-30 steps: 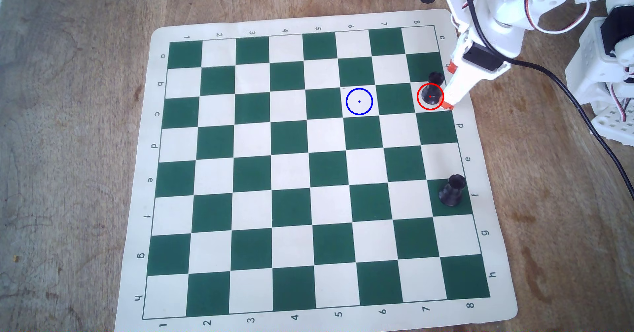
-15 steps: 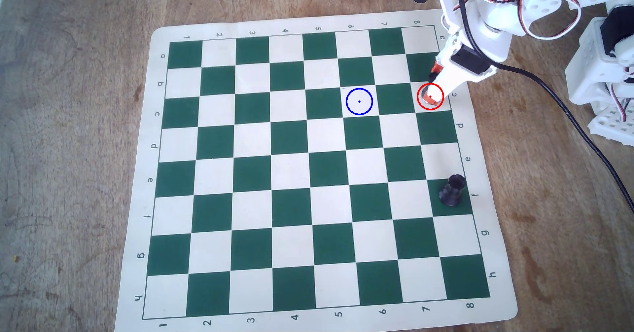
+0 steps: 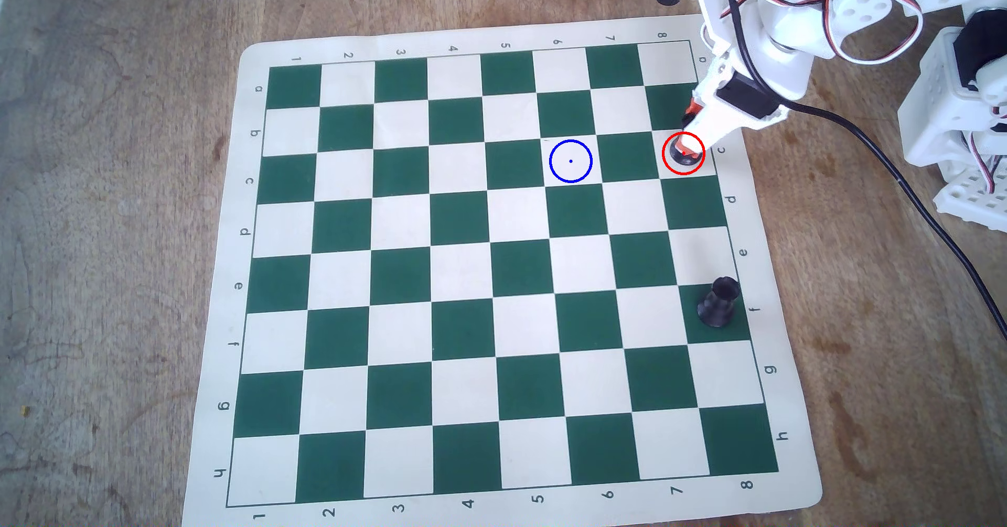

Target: Move the chess piece from red to blue

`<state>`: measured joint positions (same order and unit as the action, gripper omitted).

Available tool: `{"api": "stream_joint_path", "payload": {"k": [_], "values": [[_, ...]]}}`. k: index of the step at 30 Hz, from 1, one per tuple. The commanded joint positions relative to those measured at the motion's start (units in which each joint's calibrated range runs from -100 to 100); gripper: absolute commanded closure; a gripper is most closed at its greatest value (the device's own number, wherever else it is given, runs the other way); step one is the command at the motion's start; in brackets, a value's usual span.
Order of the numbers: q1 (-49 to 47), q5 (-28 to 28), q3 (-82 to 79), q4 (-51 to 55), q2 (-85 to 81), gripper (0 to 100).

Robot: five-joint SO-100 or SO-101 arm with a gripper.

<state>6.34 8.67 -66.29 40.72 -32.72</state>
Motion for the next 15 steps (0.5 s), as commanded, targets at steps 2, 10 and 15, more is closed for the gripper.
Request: {"api": "stream_joint_path", "payload": {"k": [2, 10, 15], "values": [[1.36, -0.05, 0.29, -0.83, -2.68, 95], [0.5, 0.29, 0.02, 0.23, -4.72, 98], [-0.28, 1.07, 5.55, 7.03, -8.2, 99]]}}
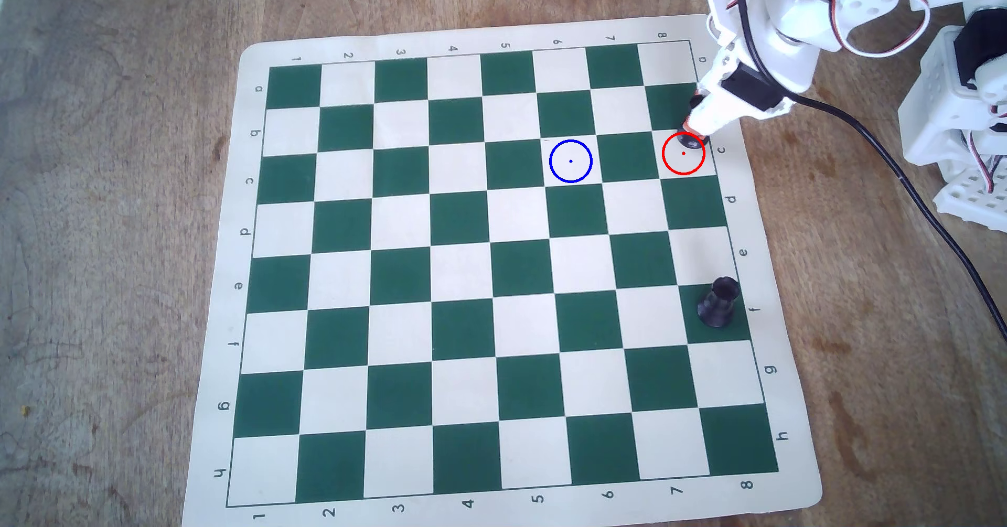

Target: Move the chess piece from red to blue

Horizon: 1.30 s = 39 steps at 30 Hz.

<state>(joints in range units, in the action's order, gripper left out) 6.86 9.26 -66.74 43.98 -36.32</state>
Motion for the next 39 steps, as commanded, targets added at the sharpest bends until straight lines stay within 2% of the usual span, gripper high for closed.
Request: {"api": "stream_joint_path", "payload": {"k": [1, 8, 13, 22, 39], "values": [[-1.19, 0.78, 7.45, 4.99, -6.04, 99], [-4.32, 2.0, 20.87, 14.16, -7.14, 99], [-3.77, 1.61, 34.65, 16.79, 2.11, 99], [-4.71, 1.42, 50.6, 13.92, 21.81, 99], [-5.49, 1.86, 53.96, 4.34, 38.78, 99]]}}
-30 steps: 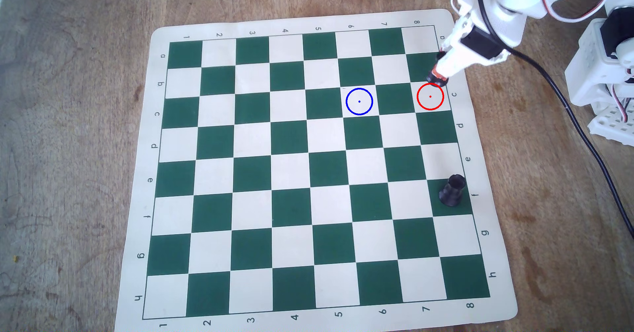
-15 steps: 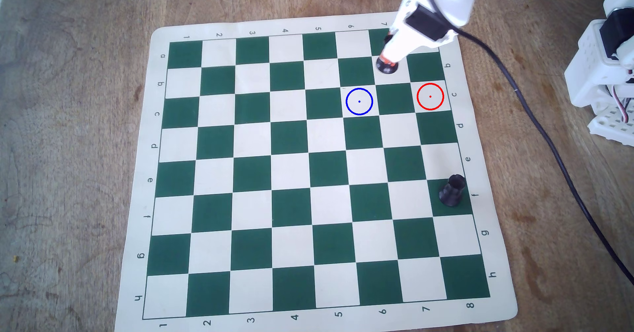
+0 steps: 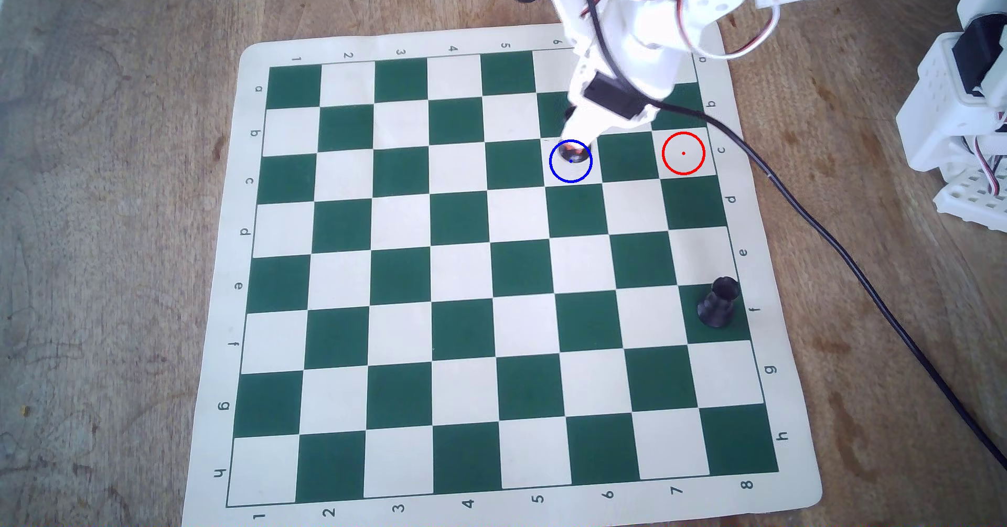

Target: Move the chess piece from red to blue

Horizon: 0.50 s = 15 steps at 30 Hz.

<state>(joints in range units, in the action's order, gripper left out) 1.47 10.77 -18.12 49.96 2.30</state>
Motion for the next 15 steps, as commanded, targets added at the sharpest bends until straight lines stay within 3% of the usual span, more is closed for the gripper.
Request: {"api": "stream_joint_path", "payload": {"k": [1, 15], "values": [[-0.11, 0.34, 5.34, -1.88, 0.67, 99], [0.05, 0.0, 4.61, -2.54, 4.91, 99]]}}
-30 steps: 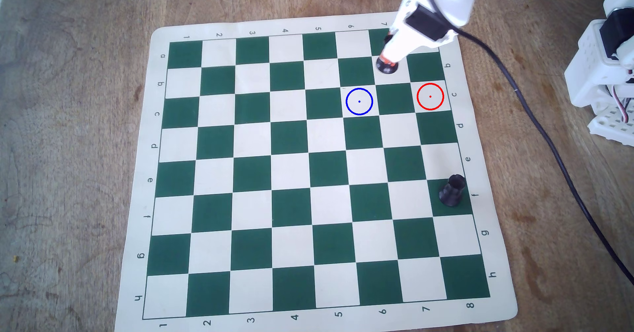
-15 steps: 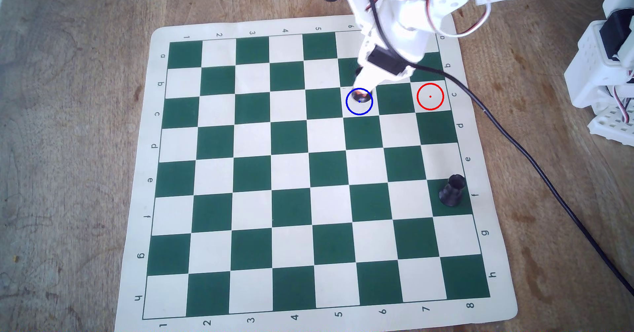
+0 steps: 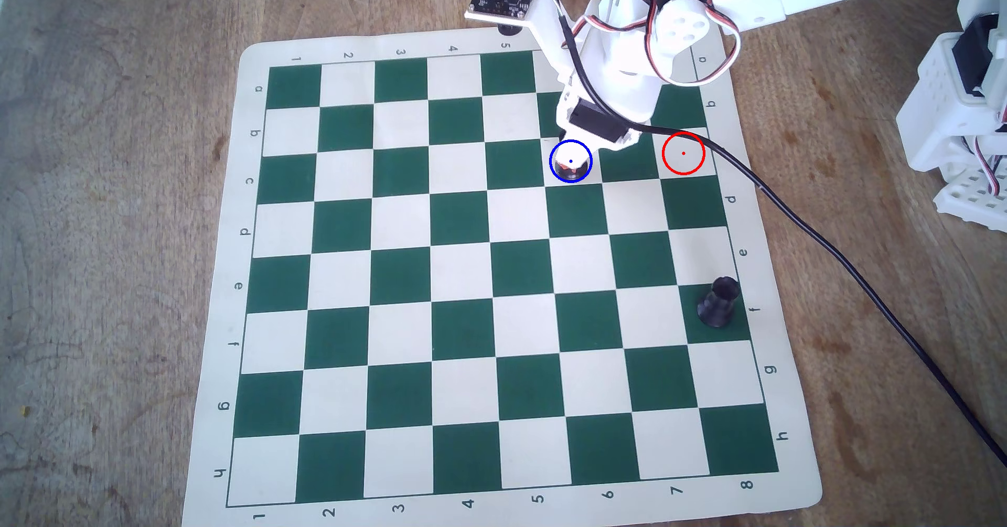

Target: Move the chess piece from red to blue

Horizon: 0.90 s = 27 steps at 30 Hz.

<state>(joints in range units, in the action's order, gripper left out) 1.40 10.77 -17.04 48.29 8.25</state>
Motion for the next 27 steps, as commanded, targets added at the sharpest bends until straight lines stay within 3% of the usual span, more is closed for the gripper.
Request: {"api": "stream_joint_path", "payload": {"k": [1, 6, 12, 20, 24, 27], "values": [[0.2, -0.05, 3.53, -0.95, -1.04, 99], [0.59, -0.1, 3.53, -0.95, -1.04, 99], [0.05, -0.1, 2.53, -0.95, -1.21, 81], [0.05, -0.1, 0.44, -2.59, -3.41, 78], [-0.27, -0.1, -3.73, -5.37, -11.48, 76], [-0.74, -0.78, -3.73, -1.11, -19.46, 79]]}}
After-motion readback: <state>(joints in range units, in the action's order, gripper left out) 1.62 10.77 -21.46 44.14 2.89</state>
